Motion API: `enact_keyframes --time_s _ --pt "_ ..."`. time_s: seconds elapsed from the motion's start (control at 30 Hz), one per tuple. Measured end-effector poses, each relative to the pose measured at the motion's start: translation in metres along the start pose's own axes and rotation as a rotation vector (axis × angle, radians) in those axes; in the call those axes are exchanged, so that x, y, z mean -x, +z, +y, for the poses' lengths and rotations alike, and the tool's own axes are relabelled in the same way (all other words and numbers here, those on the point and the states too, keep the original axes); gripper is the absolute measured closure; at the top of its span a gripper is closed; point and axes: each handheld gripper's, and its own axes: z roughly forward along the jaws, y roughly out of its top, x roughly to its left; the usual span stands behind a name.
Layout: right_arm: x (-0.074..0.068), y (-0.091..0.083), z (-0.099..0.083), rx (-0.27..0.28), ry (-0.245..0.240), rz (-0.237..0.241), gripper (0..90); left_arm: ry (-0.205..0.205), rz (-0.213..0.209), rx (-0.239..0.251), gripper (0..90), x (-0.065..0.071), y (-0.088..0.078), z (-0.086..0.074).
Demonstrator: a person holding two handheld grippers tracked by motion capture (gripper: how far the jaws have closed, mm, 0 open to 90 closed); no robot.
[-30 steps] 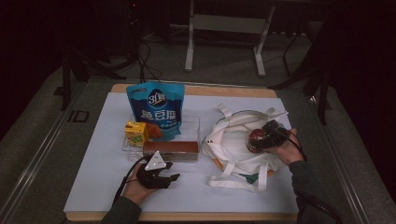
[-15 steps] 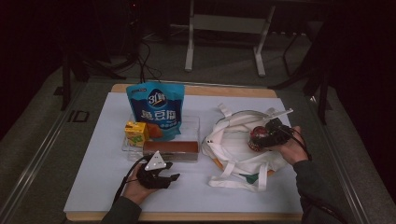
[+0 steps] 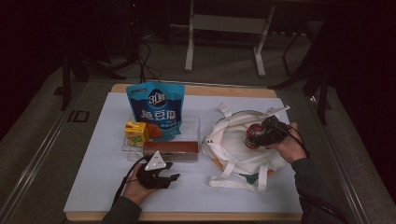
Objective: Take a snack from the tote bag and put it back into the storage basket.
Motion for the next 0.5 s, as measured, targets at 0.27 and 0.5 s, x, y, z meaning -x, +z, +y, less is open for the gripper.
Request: enact_keyframes --time_s 0.27,0.5 --pt "-0.008 -0.005 0.009 0.009 -0.017 0.01 25.3 0.0 -0.001 0.001 46.8 0.0 0.0 0.0" --pt "-0.014 -0.01 0.015 0.014 -0.041 0.011 25.3 0.001 -0.001 0.0 46.9 0.0 0.0 0.0"
